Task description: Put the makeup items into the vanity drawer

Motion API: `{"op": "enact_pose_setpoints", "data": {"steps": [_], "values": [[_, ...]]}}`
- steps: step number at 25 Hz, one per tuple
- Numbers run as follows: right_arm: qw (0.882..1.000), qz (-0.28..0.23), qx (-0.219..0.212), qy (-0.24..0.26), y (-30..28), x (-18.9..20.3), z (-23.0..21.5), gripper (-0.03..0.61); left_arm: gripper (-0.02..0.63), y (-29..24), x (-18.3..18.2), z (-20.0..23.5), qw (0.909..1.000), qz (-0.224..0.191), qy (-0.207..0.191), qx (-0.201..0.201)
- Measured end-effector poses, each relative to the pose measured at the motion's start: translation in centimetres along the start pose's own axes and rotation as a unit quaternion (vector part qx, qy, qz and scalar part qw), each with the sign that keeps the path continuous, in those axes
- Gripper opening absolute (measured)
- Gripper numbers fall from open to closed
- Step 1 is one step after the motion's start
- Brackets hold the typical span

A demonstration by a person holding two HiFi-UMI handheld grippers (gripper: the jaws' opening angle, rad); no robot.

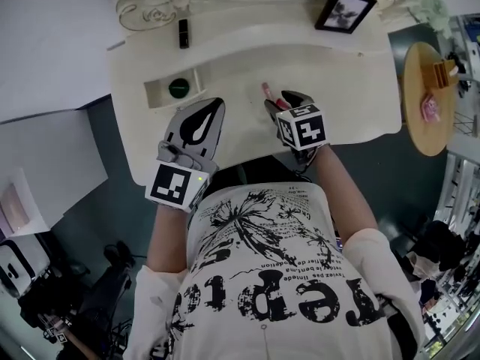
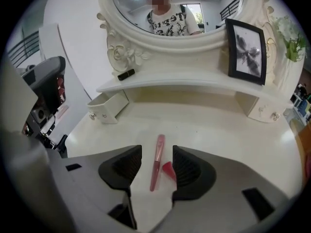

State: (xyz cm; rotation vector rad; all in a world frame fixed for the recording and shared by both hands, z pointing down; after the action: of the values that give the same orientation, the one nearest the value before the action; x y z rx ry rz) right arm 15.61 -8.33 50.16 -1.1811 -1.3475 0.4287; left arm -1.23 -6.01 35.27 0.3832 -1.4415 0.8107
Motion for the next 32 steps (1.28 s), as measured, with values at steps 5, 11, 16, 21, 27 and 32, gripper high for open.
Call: {"op": "enact_pose_setpoints", "data": {"steps": [5,11,16,21,27,32], "values": [[1.000,0.016,-0.011,0.007,-2.0,0.1,-0.1,0.188,0.014,-1.0,1.0,0.0,0.9999,0.014,0.008,-0.004],[0.998,0.046,0.013,0.034,-3.6,0.7,-0.4,0.069,0.014,-1.2,1.7,0.7,0.9994,0.021,0.019,-0.018],[0.998,0.054,0.016,0.036,-3.7,0.6,-0.3,0.066,0.014,-0.8,1.6,1.4,0.9994,0.017,0.020,-0.022],[0.999,0.032,0.014,0.026,-2.5,-1.0,0.4,0.066,0.014,-0.1,0.8,1.6,0.9997,0.006,0.012,-0.020],[0.999,-0.007,-0.002,0.040,-0.7,-4.4,2.8,0.066,0.014,2.0,-0.5,2.3,0.9994,-0.014,0.002,-0.033],[0.997,-0.033,-0.024,0.068,-0.2,-7.6,6.2,0.066,0.014,5.0,-1.4,3.7,0.9975,-0.030,-0.003,-0.064]]}}
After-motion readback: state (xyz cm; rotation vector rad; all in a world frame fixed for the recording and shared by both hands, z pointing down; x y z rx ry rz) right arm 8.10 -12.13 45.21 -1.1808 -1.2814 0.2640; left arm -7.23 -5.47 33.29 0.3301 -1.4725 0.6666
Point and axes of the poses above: the fingertips, and each gripper's own axes: y backward along the fingers, z to its left, x out of its underside, the point moved 4 cm from there along y, backward along the fingers, and after that the axes turned 2 degrees about -y, right-handed, at the moved point
